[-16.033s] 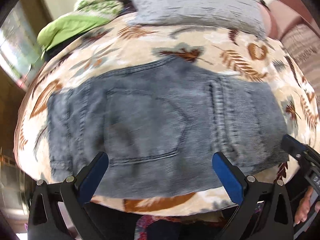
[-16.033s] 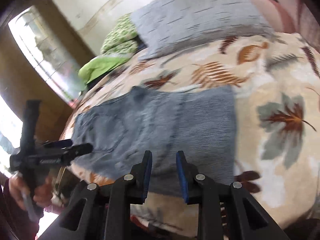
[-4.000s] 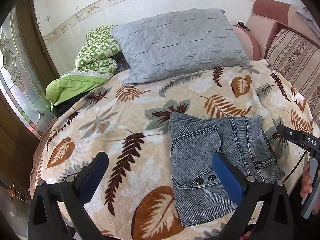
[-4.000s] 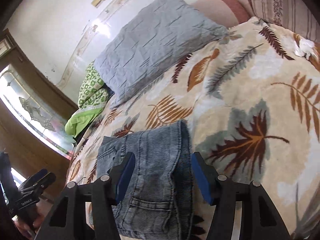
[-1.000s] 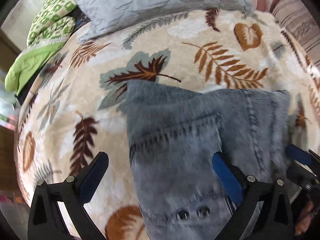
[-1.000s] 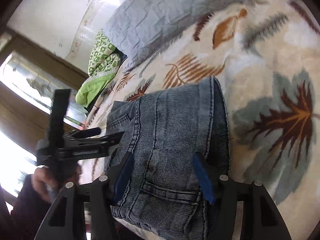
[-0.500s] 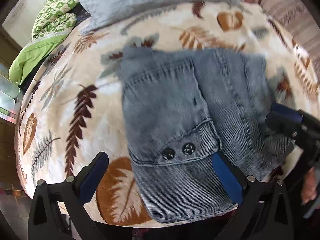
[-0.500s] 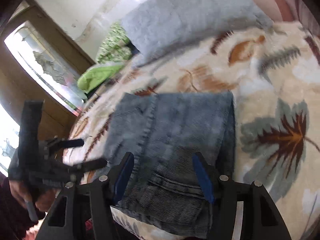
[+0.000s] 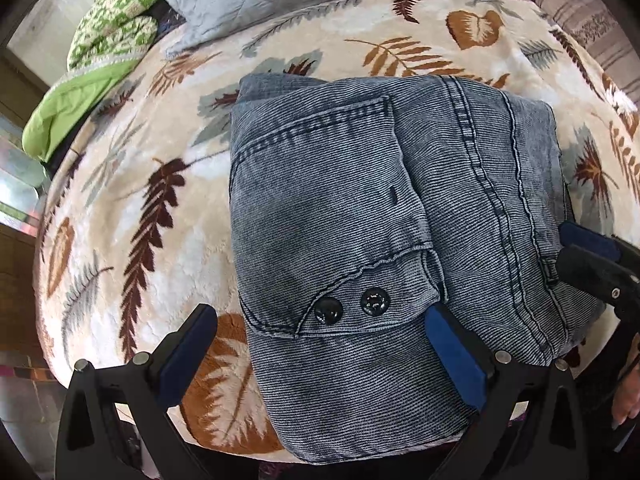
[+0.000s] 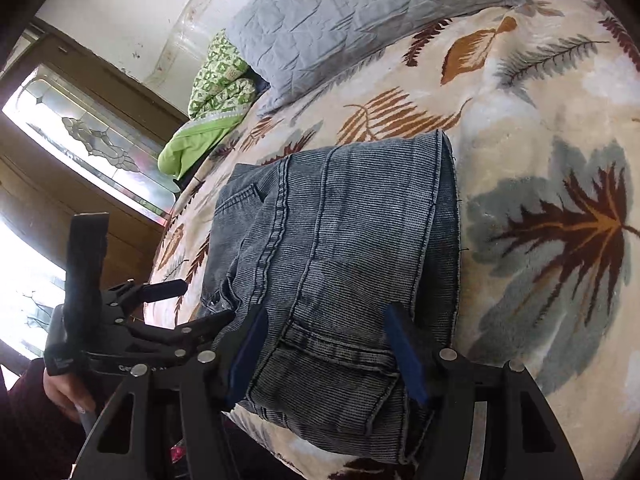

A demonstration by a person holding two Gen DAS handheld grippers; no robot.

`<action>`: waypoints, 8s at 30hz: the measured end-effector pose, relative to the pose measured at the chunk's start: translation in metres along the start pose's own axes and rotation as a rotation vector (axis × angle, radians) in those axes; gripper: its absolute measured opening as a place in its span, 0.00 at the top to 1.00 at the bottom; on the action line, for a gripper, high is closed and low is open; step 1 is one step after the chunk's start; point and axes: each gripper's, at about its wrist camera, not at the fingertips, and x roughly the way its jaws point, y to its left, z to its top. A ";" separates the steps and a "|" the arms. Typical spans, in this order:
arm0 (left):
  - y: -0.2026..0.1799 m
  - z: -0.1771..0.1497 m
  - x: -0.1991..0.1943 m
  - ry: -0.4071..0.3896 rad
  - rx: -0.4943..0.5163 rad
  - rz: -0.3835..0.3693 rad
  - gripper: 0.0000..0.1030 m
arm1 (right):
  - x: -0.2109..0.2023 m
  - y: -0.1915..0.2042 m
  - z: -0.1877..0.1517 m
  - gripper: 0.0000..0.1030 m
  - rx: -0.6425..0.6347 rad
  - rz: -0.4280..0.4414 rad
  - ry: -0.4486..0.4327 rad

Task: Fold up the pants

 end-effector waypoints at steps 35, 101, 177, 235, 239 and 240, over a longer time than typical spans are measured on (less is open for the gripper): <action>-0.001 -0.003 -0.008 -0.025 0.060 -0.005 0.00 | 0.003 -0.004 0.001 0.32 0.004 0.031 -0.013; 0.060 -0.002 0.027 -0.068 0.037 -0.463 0.00 | 0.017 -0.026 0.020 0.15 0.238 0.018 0.090; 0.079 -0.017 -0.258 -0.767 -0.109 0.154 0.02 | -0.147 0.192 0.020 0.38 -0.321 -0.252 -0.505; 0.110 -0.056 -0.310 -0.872 -0.271 0.200 0.00 | -0.138 0.241 0.001 0.36 -0.486 -0.275 -0.523; 0.111 -0.057 -0.310 -0.871 -0.274 0.201 0.00 | -0.136 0.243 0.001 0.36 -0.490 -0.279 -0.519; 0.111 -0.057 -0.310 -0.871 -0.273 0.199 0.00 | -0.135 0.244 0.000 0.36 -0.493 -0.279 -0.518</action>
